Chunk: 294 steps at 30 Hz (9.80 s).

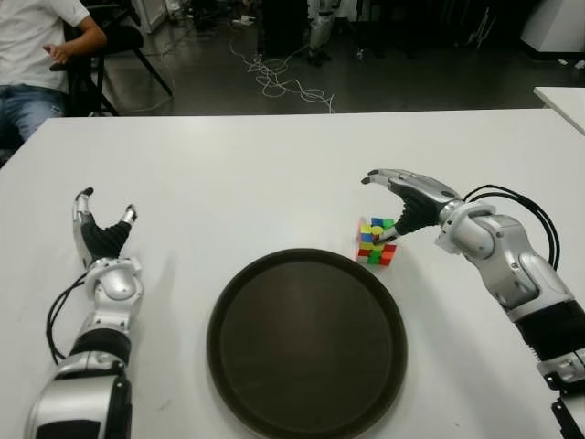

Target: Pick up the Rubik's Cube and put it in the plate

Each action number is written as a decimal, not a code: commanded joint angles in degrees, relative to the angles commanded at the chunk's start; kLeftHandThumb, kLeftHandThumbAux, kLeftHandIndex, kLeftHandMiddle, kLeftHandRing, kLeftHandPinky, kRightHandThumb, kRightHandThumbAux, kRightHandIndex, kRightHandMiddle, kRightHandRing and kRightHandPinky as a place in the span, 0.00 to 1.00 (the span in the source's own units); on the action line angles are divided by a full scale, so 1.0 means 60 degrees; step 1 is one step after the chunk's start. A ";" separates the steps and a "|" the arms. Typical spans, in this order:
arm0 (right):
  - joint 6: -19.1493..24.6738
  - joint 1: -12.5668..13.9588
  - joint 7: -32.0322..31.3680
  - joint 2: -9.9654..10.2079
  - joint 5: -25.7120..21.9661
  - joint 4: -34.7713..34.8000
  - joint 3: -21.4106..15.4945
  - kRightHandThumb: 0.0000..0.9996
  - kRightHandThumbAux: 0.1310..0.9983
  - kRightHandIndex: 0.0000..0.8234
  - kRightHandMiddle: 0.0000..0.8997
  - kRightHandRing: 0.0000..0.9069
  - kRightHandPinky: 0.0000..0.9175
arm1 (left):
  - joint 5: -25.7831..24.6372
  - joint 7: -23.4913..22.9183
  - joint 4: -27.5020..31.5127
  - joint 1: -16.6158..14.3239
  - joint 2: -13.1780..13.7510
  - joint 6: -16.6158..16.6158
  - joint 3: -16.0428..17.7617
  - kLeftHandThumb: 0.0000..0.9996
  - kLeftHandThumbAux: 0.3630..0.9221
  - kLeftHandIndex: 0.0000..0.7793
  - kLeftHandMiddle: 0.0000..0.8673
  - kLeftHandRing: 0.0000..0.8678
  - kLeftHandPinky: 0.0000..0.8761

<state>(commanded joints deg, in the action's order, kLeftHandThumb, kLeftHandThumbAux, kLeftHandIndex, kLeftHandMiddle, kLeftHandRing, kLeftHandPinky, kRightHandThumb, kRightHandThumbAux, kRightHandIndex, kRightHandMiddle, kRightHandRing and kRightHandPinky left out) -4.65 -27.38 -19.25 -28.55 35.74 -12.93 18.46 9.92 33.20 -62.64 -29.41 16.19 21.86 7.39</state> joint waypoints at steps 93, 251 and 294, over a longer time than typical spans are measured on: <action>0.1012 0.0664 -0.0149 0.0385 0.0269 -0.0043 0.0628 0.00 0.72 0.00 0.00 0.00 0.00 | -0.0007 -0.0079 -0.0111 0.0047 0.0072 0.0440 0.0002 0.00 0.61 0.01 0.01 0.00 0.02; 0.0716 0.0027 0.0358 0.0788 -0.0004 -0.1431 0.0640 0.00 0.73 0.00 0.04 0.04 0.01 | -0.0056 -0.0144 -0.0022 0.0127 0.0076 0.0477 0.0043 0.00 0.62 0.00 0.00 0.00 0.00; 0.1423 -0.0091 -0.0882 0.0648 0.0271 -0.1103 0.0965 0.00 0.76 0.00 0.02 0.01 0.00 | -0.0024 -0.0110 -0.0019 0.0116 0.0104 0.0441 0.0029 0.00 0.62 0.01 0.01 0.00 0.02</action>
<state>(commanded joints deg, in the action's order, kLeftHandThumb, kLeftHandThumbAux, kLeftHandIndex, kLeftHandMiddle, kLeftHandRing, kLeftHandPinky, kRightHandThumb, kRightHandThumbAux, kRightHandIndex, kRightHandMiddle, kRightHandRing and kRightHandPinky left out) 3.89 -27.92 -24.54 -24.66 37.36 -19.55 24.25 9.77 32.54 -62.75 -28.71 16.81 24.50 7.56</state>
